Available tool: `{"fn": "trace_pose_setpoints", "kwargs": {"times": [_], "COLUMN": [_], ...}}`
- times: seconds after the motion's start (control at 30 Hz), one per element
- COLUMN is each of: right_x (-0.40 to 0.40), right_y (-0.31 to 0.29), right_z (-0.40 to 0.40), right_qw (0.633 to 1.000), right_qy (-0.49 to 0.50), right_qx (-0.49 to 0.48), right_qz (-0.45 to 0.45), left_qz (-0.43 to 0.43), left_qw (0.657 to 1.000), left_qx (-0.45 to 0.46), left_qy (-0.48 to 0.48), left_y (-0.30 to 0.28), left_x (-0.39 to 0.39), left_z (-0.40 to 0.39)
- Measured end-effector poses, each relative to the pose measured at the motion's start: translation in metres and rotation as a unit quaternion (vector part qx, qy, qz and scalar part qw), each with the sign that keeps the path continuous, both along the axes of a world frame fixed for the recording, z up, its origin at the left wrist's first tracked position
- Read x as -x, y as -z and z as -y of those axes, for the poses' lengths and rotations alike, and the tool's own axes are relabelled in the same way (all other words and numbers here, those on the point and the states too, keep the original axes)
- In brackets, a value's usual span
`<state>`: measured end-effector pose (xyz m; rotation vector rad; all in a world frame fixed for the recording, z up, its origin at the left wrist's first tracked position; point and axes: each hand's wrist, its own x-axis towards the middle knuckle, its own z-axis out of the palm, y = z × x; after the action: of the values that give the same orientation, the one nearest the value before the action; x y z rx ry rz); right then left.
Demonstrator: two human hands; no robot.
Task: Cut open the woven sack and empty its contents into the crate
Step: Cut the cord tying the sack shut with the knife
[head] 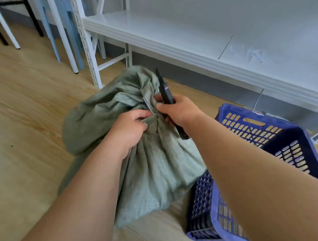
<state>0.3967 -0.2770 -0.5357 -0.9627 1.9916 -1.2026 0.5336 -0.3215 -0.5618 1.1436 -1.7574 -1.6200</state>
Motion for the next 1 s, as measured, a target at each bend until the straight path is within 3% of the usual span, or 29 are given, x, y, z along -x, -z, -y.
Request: {"fn": "trace_pose_setpoints", "kwargs": {"times": [0.1, 0.17, 0.23, 0.27, 0.33, 0.4, 0.5, 0.6, 0.73, 0.77, 0.83, 0.9, 1.0], "right_x": [0.001, 0.002, 0.004, 0.007, 0.012, 0.016, 0.017, 0.011, -0.006, -0.008, -0.006, -0.003, -0.001], "right_y": [0.025, 0.04, 0.048, 0.05, 0.05, 0.05, 0.056, 0.073, 0.095, 0.098, 0.096, 0.089, 0.067], "right_z": [0.002, -0.001, -0.004, -0.004, -0.006, -0.01, -0.02, -0.036, -0.044, -0.044, -0.045, -0.05, -0.058], "right_qw": [0.995, 0.989, 0.975, 0.961, 0.926, 0.914, 0.939, 0.986, 0.991, 0.988, 0.981, 0.966, 0.951], "right_qy": [0.037, 0.08, 0.118, 0.136, 0.144, 0.123, 0.12, 0.119, 0.082, 0.097, 0.15, 0.19, 0.19], "right_qx": [-0.065, -0.051, -0.03, -0.021, -0.009, 0.005, 0.019, -0.014, -0.107, -0.116, -0.101, -0.048, 0.07], "right_qz": [0.065, 0.114, 0.185, 0.24, 0.348, 0.387, 0.321, 0.115, -0.02, -0.02, 0.065, 0.168, 0.235], "left_qz": [0.133, 0.212, 0.131, 0.094, 0.096, 0.157, 0.229, 0.307, 0.229, 0.22, 0.227, 0.239, 0.204], "left_qw": [0.99, 0.96, 0.922, 0.916, 0.915, 0.915, 0.923, 0.899, 0.906, 0.899, 0.885, 0.885, 0.895], "left_qx": [0.024, 0.18, 0.353, 0.385, 0.391, 0.366, 0.307, 0.31, 0.357, 0.378, 0.403, 0.395, 0.392], "left_qy": [0.036, -0.026, -0.089, -0.064, 0.024, 0.058, 0.039, 0.032, -0.004, 0.008, 0.046, 0.066, 0.055], "left_y": [0.014, 0.014, 0.006, 0.004, 0.014, 0.032, 0.05, 0.058, 0.061, 0.06, 0.062, 0.06, 0.042], "left_x": [0.003, 0.013, 0.021, 0.023, 0.026, 0.023, 0.018, 0.017, 0.019, 0.02, 0.019, 0.019, 0.026], "left_z": [-0.009, -0.014, -0.02, -0.021, -0.023, -0.025, -0.022, -0.015, -0.017, -0.019, -0.021, -0.023, -0.024]}}
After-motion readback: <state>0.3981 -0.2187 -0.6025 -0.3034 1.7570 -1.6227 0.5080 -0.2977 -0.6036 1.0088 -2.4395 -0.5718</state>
